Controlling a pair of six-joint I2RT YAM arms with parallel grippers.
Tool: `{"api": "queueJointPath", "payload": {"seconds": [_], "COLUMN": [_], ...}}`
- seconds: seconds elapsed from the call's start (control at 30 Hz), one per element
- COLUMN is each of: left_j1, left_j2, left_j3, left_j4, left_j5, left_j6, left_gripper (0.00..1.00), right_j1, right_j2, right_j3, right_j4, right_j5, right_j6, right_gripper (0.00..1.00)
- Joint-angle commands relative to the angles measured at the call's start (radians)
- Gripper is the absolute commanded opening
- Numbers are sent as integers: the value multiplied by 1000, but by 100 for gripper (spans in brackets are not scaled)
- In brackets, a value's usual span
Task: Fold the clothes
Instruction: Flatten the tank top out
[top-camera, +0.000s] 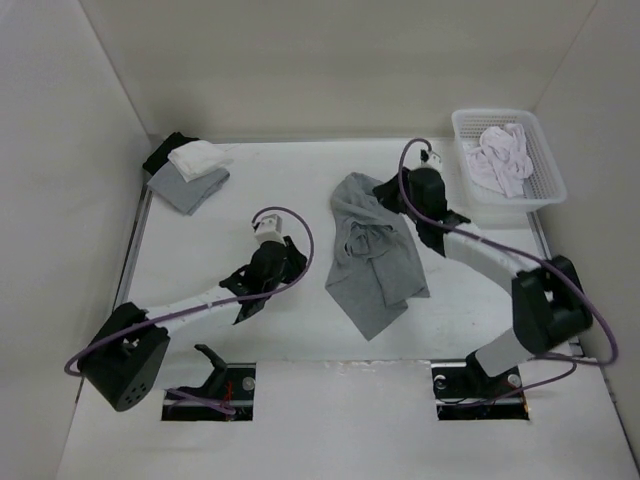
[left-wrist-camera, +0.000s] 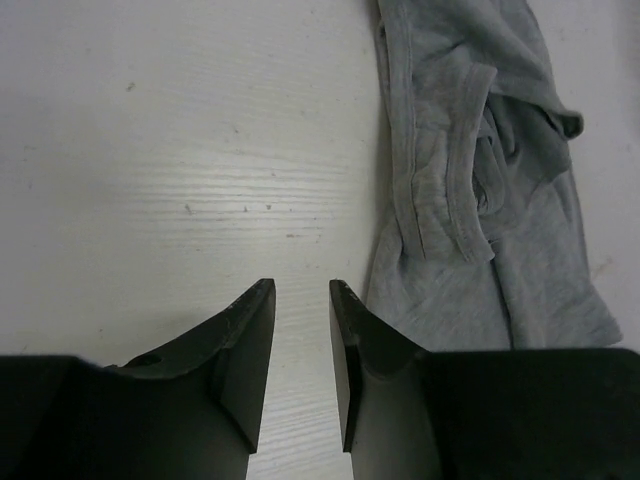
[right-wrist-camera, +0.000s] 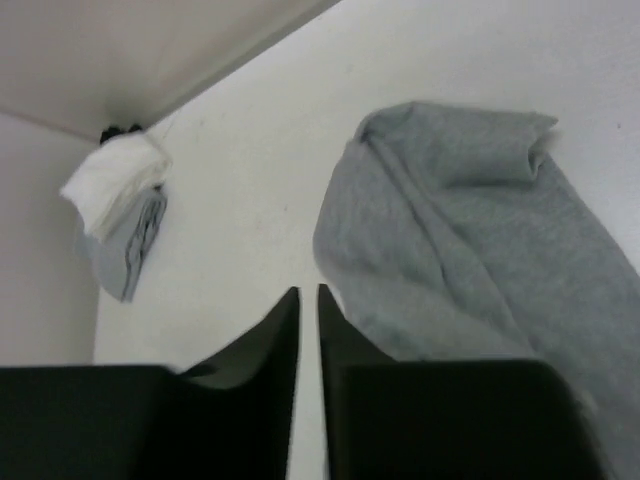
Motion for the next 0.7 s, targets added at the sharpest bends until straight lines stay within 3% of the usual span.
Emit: {"api": "queueJointPath", "payload": {"seconds": [0.0,0.13,0.27,0.3,0.5,0.67], "left_j1": [-85,-213,-307,-323,-307,-278], "left_j2": [94,178,154,154,226,358], "left_j3": [125,198,189,170,146,194], "left_j4": [10,-54,-187,-270,-177,-102], "left_j5": [-63,-66,-63,-44,12,71], "left_j6": [98,125,97,52,-26,-24], "left_gripper": [25,25,23,30,44,43], "right_j1": [116,170,192,193,138,95], "right_j2": [-175,-314,-440,-510,-566,-612], "right_j3": [-234,-409,-514,-566,-607,-629], "right_j4": [-45,-135,-223,-261,-320,-343], "right_j5": [163,232,298,333,404,417], "right_j6": [-28,17,61,99,126,123], "right_gripper": [3,9,30,40,41,41]}}
